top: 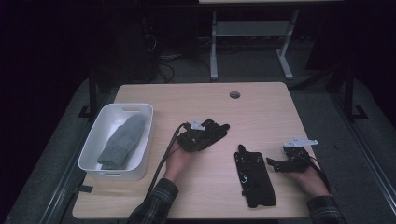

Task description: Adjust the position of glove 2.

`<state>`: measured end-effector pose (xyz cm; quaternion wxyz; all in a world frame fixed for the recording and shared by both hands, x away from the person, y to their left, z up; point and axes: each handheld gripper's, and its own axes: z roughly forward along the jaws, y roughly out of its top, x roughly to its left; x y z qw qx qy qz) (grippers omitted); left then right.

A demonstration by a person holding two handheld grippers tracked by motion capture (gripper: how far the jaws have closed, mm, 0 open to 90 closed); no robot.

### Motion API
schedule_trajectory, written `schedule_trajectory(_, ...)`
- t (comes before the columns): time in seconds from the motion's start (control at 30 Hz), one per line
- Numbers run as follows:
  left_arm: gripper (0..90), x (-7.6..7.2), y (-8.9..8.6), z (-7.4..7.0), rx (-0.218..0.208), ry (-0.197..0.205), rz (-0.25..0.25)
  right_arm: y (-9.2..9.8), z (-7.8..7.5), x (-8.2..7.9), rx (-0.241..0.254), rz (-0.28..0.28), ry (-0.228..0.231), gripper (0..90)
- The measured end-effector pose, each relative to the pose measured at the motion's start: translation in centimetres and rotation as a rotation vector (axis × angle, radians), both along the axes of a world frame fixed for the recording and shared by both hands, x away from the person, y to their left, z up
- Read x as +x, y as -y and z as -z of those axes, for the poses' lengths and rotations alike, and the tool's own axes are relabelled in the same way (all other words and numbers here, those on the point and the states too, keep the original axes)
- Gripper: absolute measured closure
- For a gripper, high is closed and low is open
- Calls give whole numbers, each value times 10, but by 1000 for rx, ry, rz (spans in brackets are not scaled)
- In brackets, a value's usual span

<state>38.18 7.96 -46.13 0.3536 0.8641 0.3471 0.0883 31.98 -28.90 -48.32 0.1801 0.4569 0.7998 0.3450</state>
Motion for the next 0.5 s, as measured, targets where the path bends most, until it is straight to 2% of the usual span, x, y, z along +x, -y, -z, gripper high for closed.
schedule_trajectory(0.2,895,-20,5,-3,-4,-19,30,0,0,0,0,1,0,101)
schedule_trajectory(0.27,894,-23,5,-9,-2,-1,40,0,0,0,0,1,0,101)
schedule_trajectory(0.33,895,-23,4,-17,-1,22,42,0,0,0,0,0,0,101)
schedule_trajectory(0.43,895,-14,-1,-27,-6,56,24,0,0,0,1,2,-1,101)
schedule_trajectory(0.5,895,-5,-7,-29,17,69,11,0,0,0,1,3,-1,101)
